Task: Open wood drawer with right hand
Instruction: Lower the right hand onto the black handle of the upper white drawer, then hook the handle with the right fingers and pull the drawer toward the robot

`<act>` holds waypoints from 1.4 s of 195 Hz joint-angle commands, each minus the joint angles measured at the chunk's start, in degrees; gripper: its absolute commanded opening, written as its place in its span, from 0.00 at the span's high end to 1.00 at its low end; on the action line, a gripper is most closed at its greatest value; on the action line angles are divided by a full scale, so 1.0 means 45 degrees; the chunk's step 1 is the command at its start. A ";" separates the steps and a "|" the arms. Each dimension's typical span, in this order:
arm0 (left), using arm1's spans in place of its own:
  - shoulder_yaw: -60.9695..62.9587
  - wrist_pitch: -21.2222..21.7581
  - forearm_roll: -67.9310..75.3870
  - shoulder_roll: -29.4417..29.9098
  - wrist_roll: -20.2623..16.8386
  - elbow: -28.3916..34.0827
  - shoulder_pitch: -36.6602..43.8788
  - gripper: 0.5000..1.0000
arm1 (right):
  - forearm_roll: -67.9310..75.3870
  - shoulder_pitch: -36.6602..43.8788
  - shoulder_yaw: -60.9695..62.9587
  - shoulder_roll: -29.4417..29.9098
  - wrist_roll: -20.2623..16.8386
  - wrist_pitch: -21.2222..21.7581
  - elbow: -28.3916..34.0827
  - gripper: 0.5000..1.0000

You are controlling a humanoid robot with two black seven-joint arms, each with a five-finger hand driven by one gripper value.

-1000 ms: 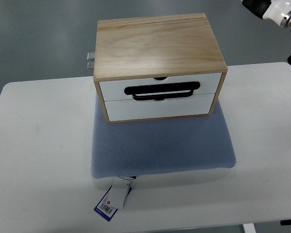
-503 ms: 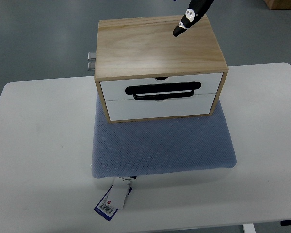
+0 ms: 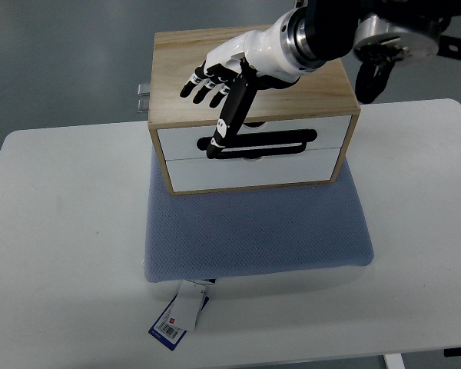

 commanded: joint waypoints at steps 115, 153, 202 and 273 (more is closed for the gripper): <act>-0.0020 -0.0018 -0.0020 0.0000 0.0001 0.0024 0.0003 0.00 | -0.2597 -0.2622 -0.0913 0.0484 0.0000 0.0562 -0.1193 0.12; -0.0020 0.0002 -0.0020 0.0000 0.0001 0.0024 0.0003 0.00 | -0.3105 -0.2876 -0.0991 0.0426 0.0000 0.1127 -0.1311 0.12; -0.0020 0.0002 -0.0020 0.0000 0.0001 0.0044 0.0003 0.00 | -0.3066 -0.2837 -0.1069 0.0270 0.0000 0.2865 -0.1291 0.12; -0.0020 0.0002 -0.0020 0.0000 0.0001 0.0063 0.0003 0.00 | -0.2910 -0.2349 -0.1010 -0.0179 0.0000 0.4409 -0.0510 0.12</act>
